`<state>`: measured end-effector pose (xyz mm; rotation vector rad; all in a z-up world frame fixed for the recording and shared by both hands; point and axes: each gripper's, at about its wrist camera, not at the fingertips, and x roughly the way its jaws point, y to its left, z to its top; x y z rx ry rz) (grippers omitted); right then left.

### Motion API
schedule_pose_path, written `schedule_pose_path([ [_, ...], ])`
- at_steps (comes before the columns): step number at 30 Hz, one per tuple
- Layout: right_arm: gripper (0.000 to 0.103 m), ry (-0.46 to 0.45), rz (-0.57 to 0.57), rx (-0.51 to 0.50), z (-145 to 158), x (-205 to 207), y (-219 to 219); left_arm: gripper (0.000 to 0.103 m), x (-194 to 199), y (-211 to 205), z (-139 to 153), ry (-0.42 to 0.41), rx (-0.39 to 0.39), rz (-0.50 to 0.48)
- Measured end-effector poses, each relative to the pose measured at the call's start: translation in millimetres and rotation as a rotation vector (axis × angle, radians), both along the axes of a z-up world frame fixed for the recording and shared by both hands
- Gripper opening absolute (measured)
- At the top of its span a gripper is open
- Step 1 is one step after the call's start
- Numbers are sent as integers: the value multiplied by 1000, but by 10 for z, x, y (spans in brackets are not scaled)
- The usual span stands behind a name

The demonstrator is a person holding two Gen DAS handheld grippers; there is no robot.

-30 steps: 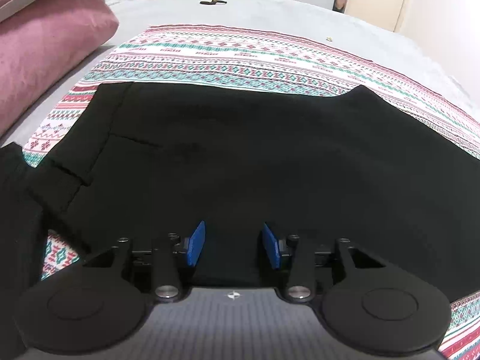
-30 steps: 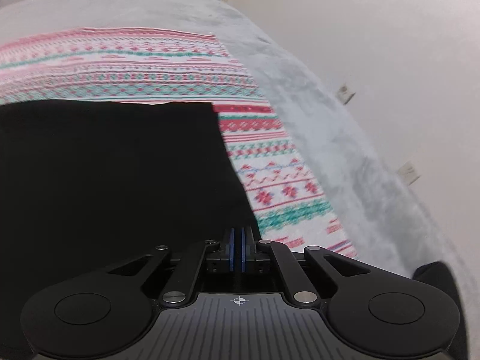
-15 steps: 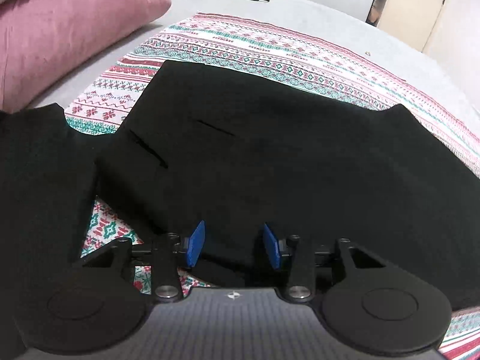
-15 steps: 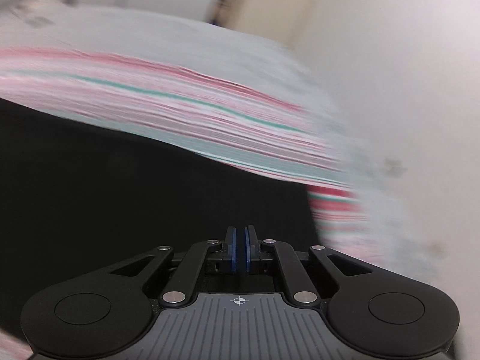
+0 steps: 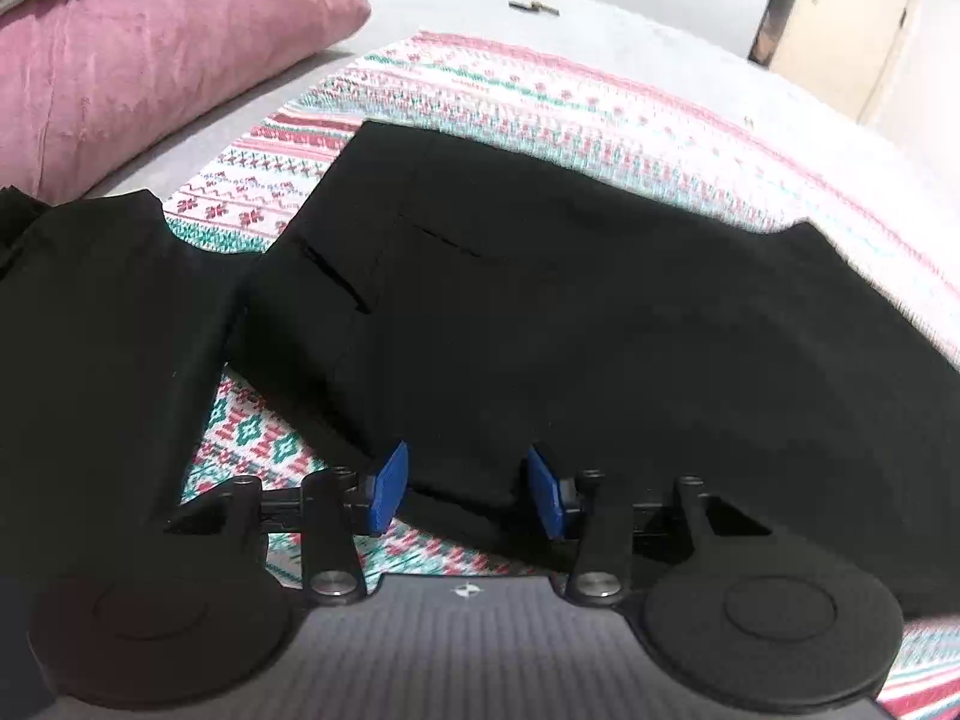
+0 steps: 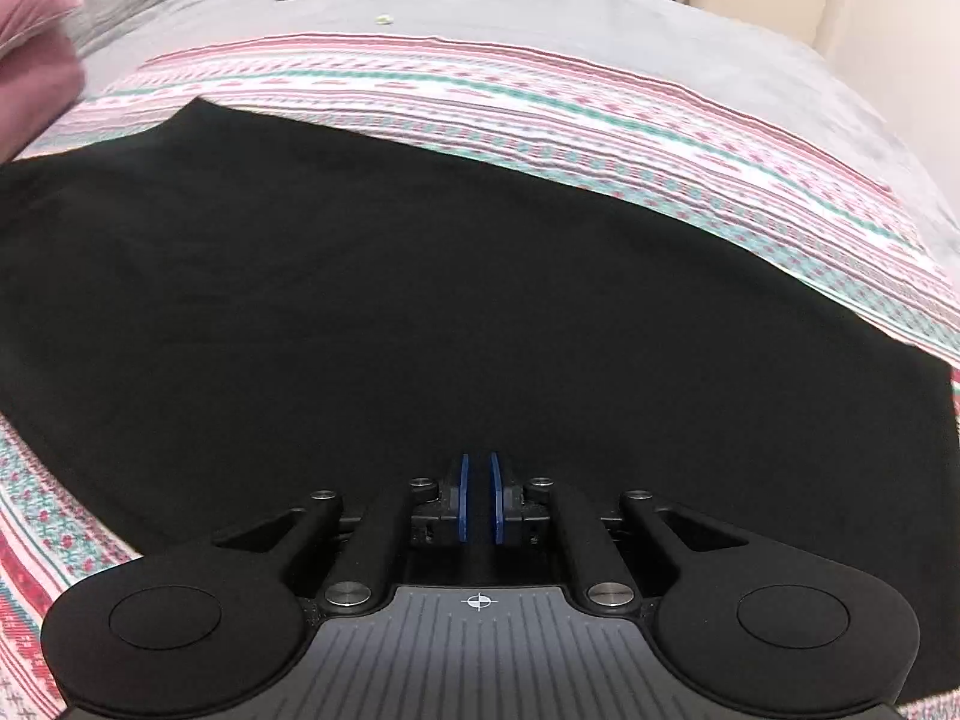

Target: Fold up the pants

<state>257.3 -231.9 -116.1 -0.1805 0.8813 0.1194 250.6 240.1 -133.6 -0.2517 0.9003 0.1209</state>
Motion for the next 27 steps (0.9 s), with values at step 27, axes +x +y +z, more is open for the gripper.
schedule_pose_path([
  [27,16,21,253,16,-61,-497,754,84,-40,-896,-66,-29,224,-151],
])
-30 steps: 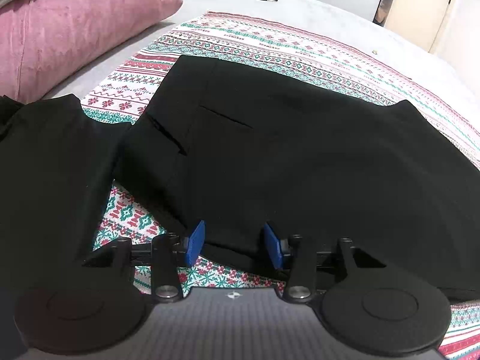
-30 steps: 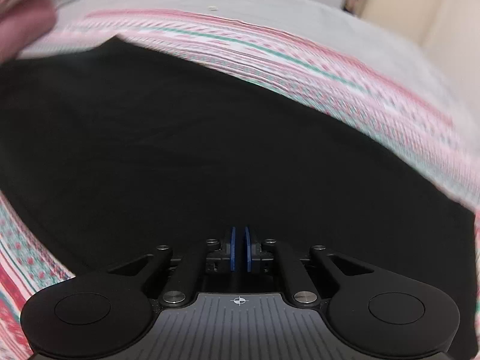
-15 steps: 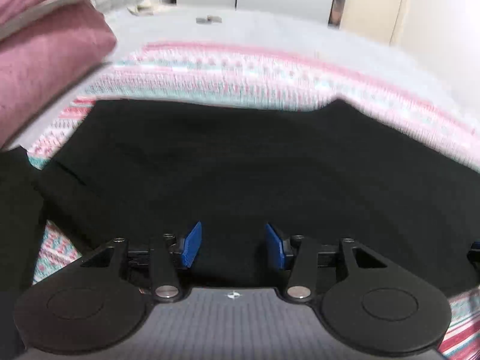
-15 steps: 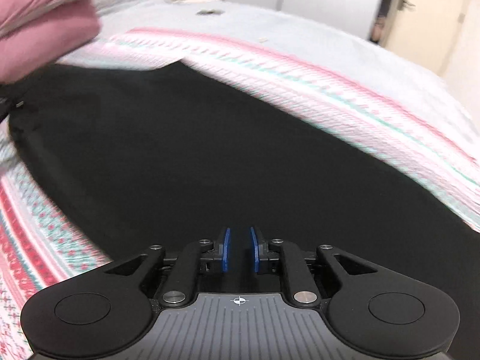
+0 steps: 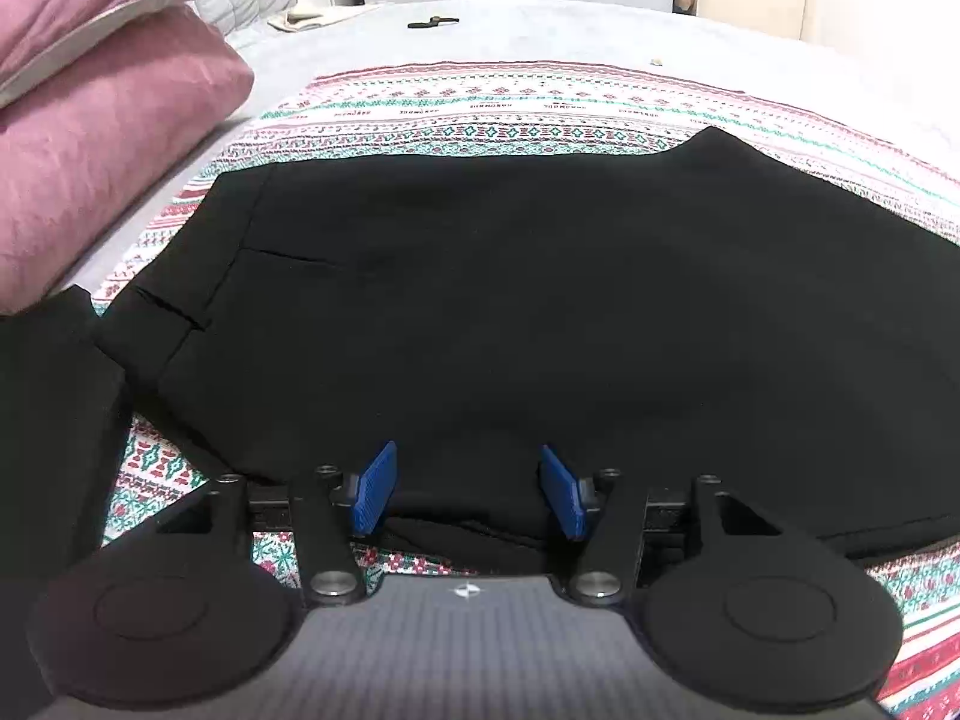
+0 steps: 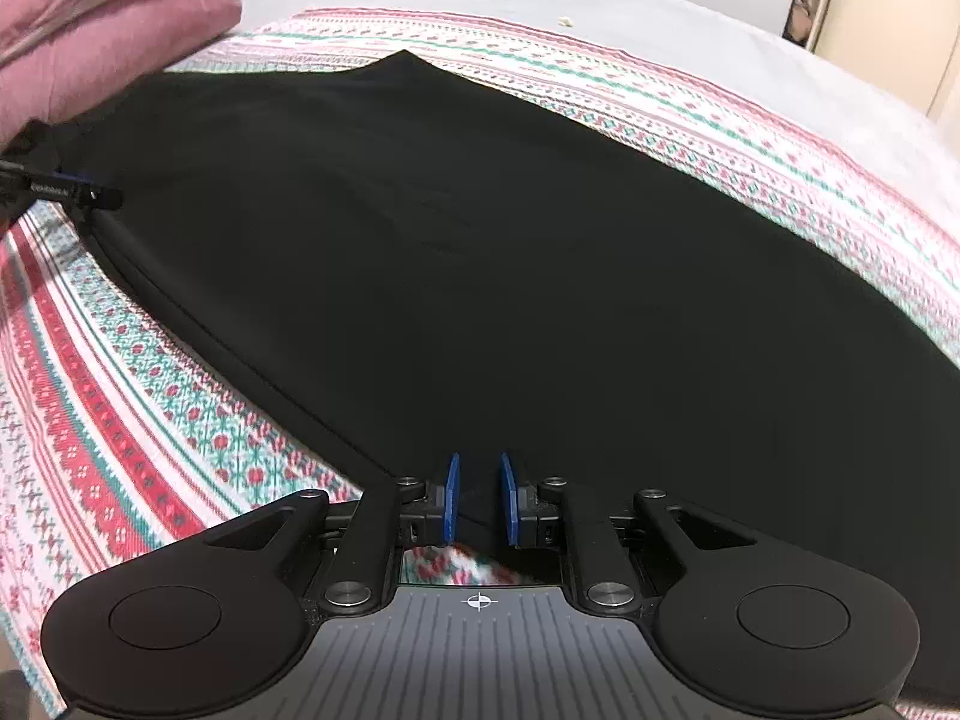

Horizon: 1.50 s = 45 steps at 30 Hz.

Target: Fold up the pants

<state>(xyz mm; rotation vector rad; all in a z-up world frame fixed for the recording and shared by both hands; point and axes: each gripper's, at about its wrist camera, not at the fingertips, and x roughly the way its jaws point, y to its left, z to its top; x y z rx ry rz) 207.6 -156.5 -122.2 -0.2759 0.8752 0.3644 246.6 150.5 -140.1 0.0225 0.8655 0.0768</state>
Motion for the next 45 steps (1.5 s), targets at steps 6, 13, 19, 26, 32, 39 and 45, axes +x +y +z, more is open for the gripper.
schedule_pose_path([
  [6,16,13,-35,30,25,-128,-99,83,-35,32,132,-30,-104,-13],
  [13,32,-46,-285,108,257,-176,-772,83,-62,-305,296,-124,-75,-103],
  [19,32,-78,-646,273,380,-186,-1719,84,-9,-715,309,-119,-104,-201],
  [26,32,-54,-793,296,286,-158,-2276,92,75,-1164,49,26,-84,-270],
  [32,30,-53,-938,243,144,-238,-2841,93,87,-1128,71,17,-106,-257],
  [39,45,-166,-1068,311,328,-602,-3291,93,31,-1171,186,-42,-95,-276],
  [45,45,-89,-1031,391,131,-567,-3420,93,-25,-1268,237,-64,-114,-299],
])
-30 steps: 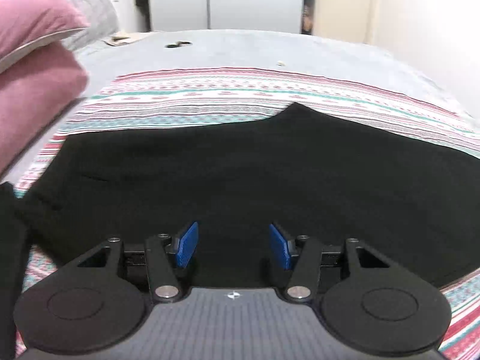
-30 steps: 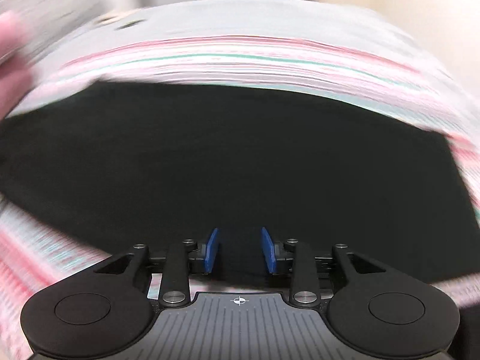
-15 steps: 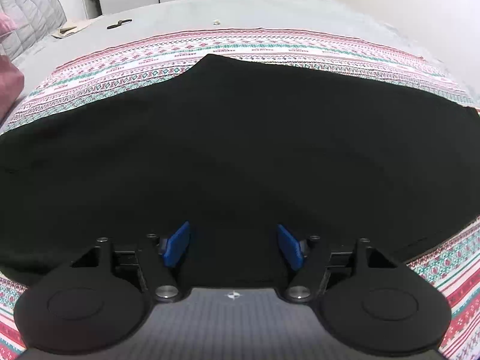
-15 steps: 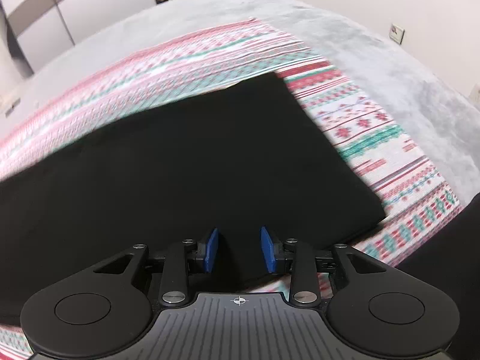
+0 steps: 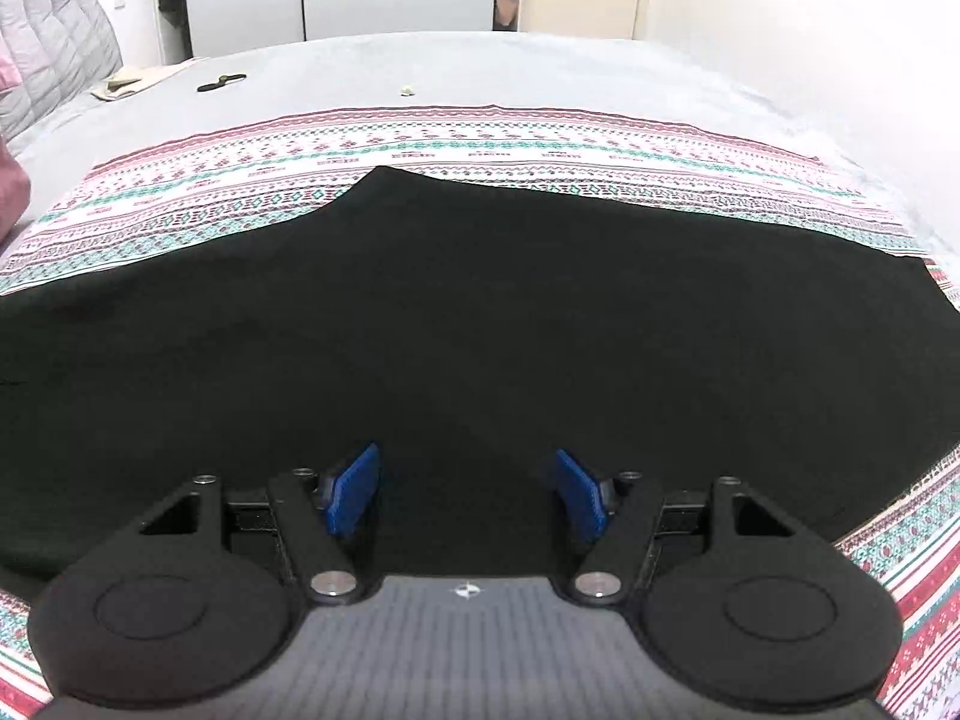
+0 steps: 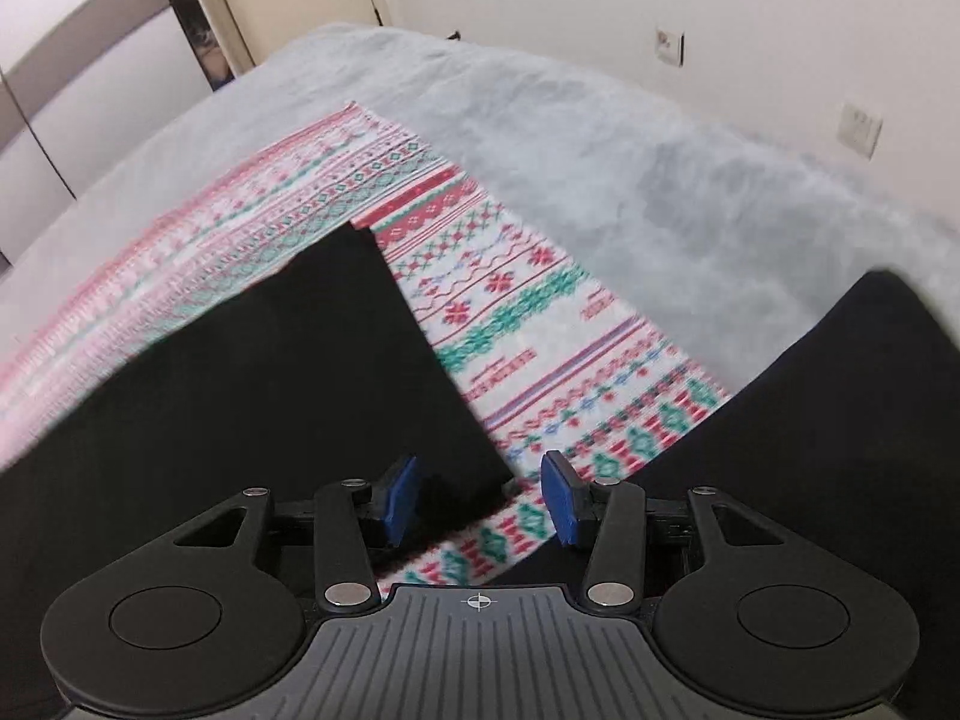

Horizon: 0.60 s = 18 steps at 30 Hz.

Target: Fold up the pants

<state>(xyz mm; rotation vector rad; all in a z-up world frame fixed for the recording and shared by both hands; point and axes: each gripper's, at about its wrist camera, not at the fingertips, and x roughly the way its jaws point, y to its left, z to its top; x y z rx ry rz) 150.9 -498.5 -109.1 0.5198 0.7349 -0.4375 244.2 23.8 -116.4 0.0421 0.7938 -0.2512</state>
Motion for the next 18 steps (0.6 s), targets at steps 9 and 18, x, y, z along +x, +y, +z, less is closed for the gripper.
schedule_pose_path([
  [9,43,9,-11,67,-78,40,3,93,-43,60,-10,24,-3,10],
  [18,42,58,-15,32,-127,82,51,94,-48,-43,-107,53,30,2],
])
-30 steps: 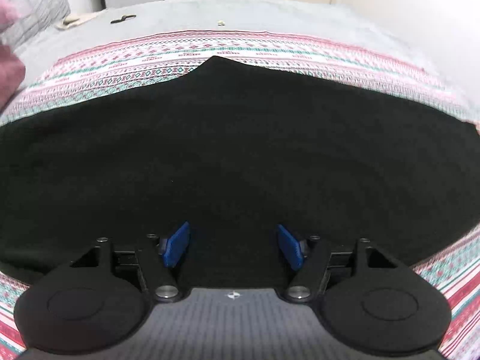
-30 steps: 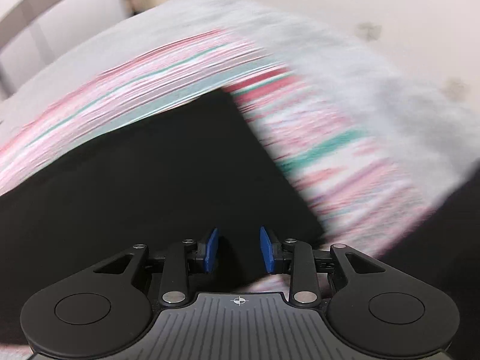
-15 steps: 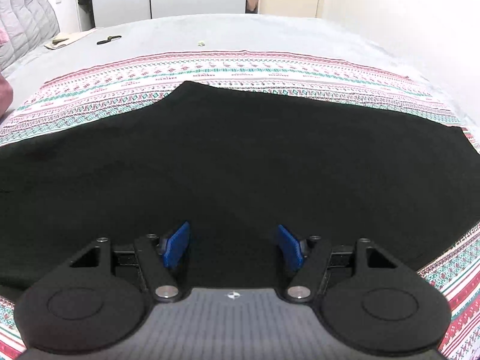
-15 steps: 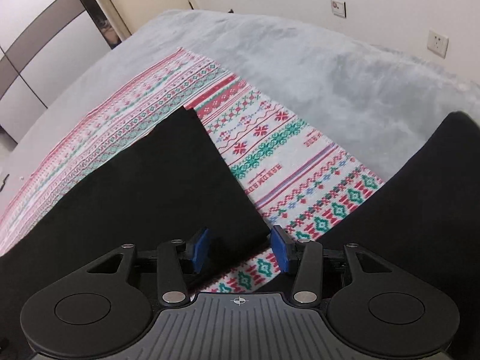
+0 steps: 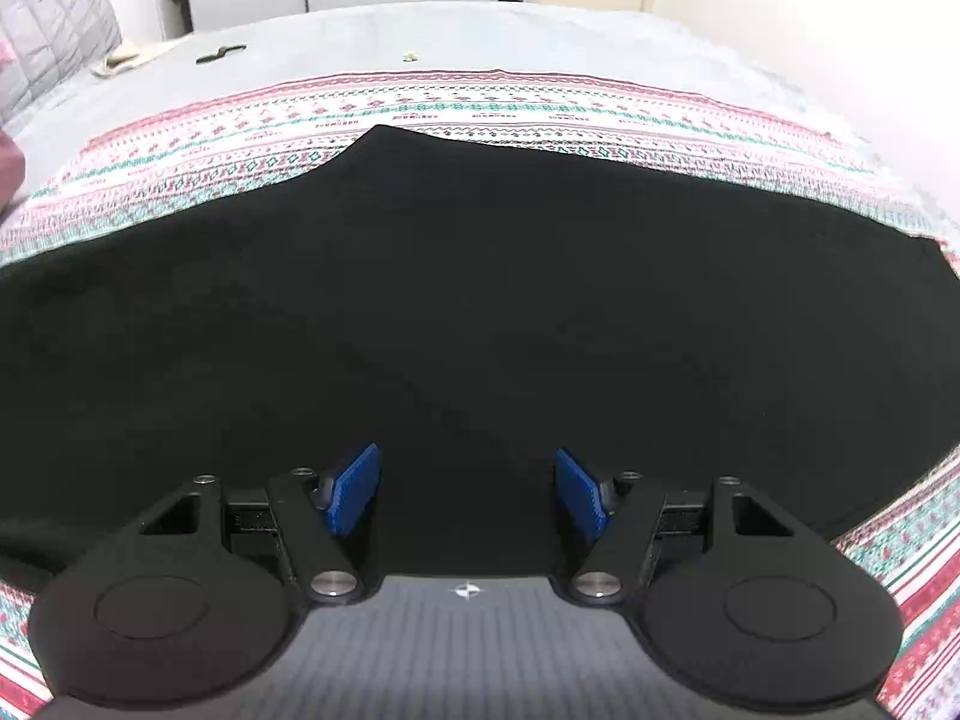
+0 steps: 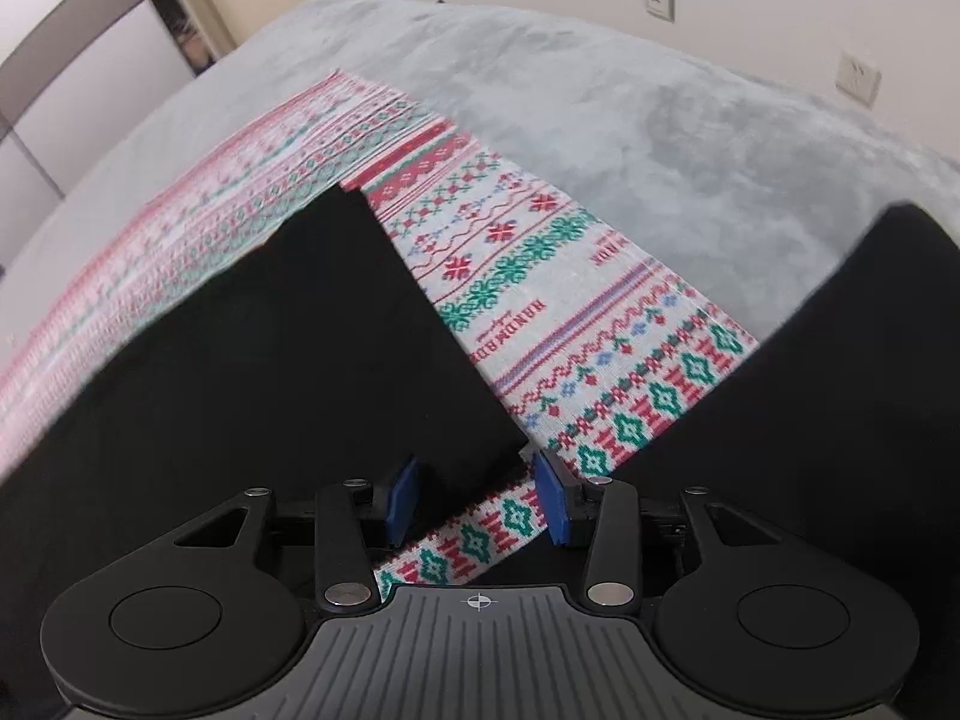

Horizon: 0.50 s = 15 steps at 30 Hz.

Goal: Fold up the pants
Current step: 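Close the right tool on the folded trousers edge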

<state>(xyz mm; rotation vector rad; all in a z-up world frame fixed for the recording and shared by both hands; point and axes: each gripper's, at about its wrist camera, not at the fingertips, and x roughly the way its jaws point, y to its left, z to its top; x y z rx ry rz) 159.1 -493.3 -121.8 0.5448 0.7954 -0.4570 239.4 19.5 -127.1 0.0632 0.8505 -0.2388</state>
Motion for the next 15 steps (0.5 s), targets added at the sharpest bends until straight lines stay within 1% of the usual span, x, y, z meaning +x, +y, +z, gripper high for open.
schedule_pose_path([
  [1,46,-16,-10,19,-2,-4,-14,95,-9,-10,-1,0,3,-4],
  [3,46,-48,-28,39,-12,-12,-33,95,-25,-27,2,1,1,-8],
  [6,46,-62,-47,43,-14,-13,-23,95,-41,-16,20,6,-14,-6],
  [11,42,-103,-90,96,-2,-51,-63,95,-24,38,25,9,-22,-3],
  [12,41,-112,-98,106,-2,-58,-70,95,63,46,14,10,-21,-6],
  [14,29,-110,-113,103,-12,-47,-61,95,85,54,9,10,-22,-7],
  [15,27,-109,-113,99,-15,-35,-45,95,87,56,12,11,-24,-7],
])
